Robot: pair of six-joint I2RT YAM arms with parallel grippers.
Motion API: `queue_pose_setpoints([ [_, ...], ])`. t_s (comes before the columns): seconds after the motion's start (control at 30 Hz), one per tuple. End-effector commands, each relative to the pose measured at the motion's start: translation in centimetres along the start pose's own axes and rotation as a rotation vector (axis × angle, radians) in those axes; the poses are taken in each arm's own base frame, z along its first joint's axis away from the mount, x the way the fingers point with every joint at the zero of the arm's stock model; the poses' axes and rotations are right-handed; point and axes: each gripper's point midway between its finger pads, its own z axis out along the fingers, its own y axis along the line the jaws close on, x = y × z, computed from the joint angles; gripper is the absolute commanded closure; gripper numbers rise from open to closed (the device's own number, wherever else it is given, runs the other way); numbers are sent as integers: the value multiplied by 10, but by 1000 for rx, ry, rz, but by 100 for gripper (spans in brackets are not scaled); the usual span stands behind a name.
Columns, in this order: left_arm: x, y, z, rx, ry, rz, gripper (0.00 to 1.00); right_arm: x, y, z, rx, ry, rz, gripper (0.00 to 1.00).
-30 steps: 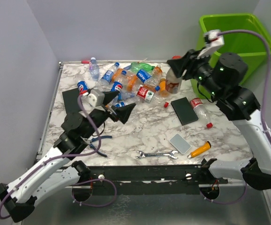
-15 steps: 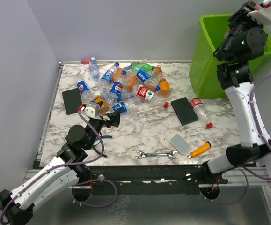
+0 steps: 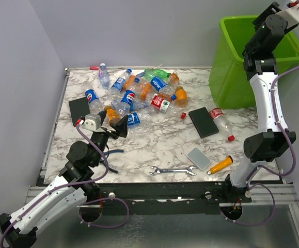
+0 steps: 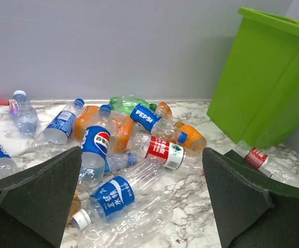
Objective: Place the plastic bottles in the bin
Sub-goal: Place the plastic bottle in the trash bin, then pick up the plastic bottle at the center of the board.
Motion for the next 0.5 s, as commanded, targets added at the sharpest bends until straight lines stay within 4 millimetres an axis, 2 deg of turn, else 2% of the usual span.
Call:
queue_pose_setpoints([
  [0.0,0,5,-2,-23,-3,-4,1,27,14,-5,-92,122,62,27],
  [0.1,0,6,-2,-29,-3,2,1,11,24,-11,-151,112,89,23],
  [0.17,2,7,-2,-33,0,4,1,-10,32,-19,-199,98,118,22],
  [0.23,3,6,-1,-33,6,6,1,-36,50,-37,-291,78,155,21],
  [0.3,6,7,0,-37,13,6,1,-64,74,-70,-414,57,184,21],
  [0.37,9,8,1,-45,22,9,1,-77,104,-113,-558,69,195,21],
  [0.43,13,11,2,-66,31,15,1,-77,131,-166,-714,108,184,21],
  [0.47,14,14,3,-81,35,15,1,-70,142,-193,-788,143,185,21],
])
